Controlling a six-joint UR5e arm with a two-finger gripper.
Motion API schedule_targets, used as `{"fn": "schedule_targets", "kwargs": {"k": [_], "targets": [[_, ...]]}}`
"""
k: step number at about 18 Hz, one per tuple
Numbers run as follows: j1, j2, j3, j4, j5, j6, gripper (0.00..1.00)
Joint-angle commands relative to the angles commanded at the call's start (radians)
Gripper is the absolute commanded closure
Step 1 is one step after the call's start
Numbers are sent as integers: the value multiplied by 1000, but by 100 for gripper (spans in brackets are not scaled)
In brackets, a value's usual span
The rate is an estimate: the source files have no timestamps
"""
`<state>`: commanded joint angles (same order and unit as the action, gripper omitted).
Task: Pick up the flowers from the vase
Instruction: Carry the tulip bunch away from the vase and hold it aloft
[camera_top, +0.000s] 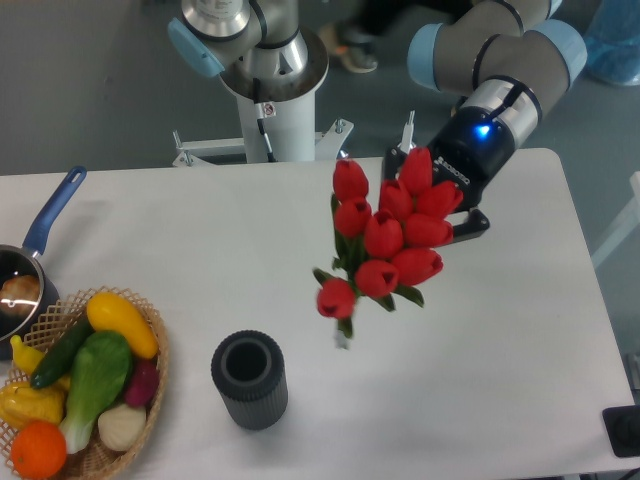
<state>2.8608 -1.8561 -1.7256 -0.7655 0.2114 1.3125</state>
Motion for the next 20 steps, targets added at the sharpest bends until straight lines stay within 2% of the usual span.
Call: {"fn": "schedule_targets", "kwargs": {"k": [2,5,7,10,12,15,17,20], "targets": [[2,6,1,0,121,40,100],[-11,38,0,-5,381,138,100],[-41,51,-2,-6,535,146,100],[-60,67,18,-14,658,145,100],[-90,77,44,-67,739,140,100],[-161,100,60,-132,949,142,97],[-224,121,52,-196,1093,129,95],[-250,129,52,-281,1177,131,94]]}}
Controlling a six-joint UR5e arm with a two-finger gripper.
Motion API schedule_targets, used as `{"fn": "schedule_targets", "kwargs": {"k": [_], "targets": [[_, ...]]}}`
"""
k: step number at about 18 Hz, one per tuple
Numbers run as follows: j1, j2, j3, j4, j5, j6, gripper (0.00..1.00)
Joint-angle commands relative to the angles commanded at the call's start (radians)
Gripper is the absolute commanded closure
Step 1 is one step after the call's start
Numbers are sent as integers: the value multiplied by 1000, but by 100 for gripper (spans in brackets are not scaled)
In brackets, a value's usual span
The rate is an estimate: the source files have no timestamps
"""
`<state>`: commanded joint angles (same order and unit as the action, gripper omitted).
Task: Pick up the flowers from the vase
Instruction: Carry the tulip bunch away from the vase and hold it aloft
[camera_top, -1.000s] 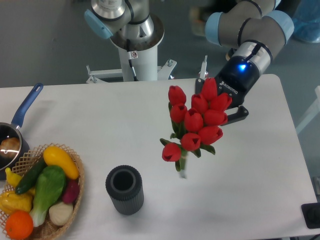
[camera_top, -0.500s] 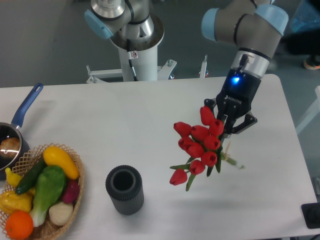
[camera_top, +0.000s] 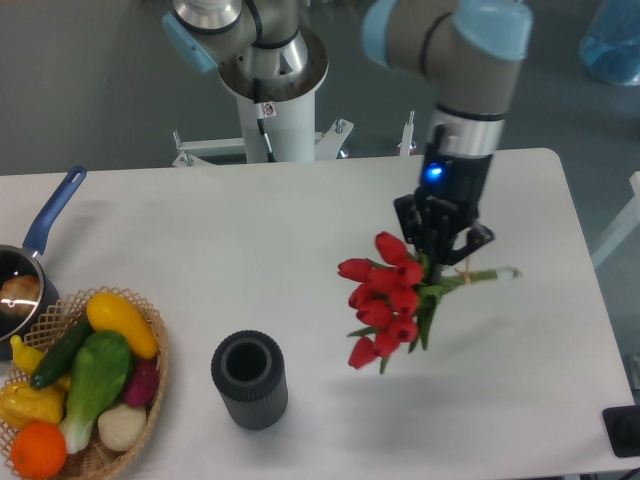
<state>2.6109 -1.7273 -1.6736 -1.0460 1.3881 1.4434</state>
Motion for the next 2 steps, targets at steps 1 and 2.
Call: {"fn": "schedule_targets", "kwargs": {"k": [1,2], "targets": [[0,0,2,-6,11,0,93],[-2,0,2,-9,29,2,93]]}}
